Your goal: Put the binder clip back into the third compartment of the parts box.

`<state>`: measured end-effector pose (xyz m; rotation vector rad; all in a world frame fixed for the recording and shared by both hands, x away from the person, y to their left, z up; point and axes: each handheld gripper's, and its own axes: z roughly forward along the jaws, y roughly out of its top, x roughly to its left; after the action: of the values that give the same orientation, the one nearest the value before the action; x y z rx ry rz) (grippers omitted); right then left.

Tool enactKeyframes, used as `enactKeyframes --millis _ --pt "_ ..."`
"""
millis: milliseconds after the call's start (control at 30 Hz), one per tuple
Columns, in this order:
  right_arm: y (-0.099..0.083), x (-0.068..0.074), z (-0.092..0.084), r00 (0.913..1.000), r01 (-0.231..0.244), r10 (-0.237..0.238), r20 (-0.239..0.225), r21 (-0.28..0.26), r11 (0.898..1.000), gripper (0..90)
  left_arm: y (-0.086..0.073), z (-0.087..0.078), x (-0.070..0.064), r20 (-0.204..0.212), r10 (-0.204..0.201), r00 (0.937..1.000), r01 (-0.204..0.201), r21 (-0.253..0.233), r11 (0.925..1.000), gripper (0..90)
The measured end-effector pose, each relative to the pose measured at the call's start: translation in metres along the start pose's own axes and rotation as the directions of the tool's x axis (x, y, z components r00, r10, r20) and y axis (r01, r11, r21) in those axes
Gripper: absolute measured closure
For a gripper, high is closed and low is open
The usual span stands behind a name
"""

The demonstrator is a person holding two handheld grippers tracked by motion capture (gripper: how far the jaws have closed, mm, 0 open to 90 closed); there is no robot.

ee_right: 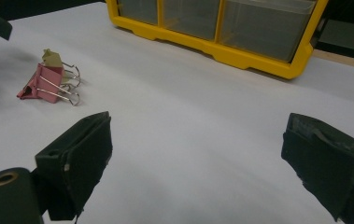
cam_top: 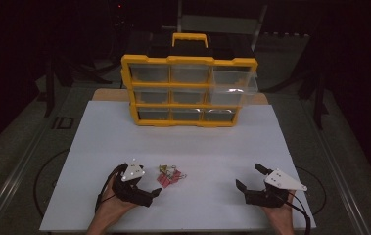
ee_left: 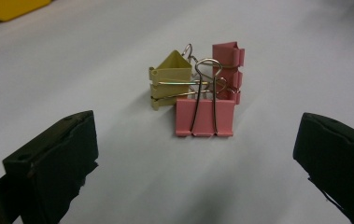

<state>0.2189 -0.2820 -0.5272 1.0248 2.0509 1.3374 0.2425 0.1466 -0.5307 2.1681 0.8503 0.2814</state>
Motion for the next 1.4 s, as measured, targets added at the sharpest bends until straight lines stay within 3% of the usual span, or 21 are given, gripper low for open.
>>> enactKeyframes --millis 667,1400 --pt "0.000 0.000 -0.001 1.0000 0.000 0.000 0.005 -0.002 1.000 8.4 0.003 0.028 -0.013 0.005 0.014 0.9999 -0.014 0.086 0.9962 8.9" --pt "0.000 0.000 0.000 0.9999 0.009 -0.009 0.009 0.002 1.000 8.4 0.010 0.047 -0.013 -0.017 0.049 0.9986 -0.047 0.133 0.9901 45.7"
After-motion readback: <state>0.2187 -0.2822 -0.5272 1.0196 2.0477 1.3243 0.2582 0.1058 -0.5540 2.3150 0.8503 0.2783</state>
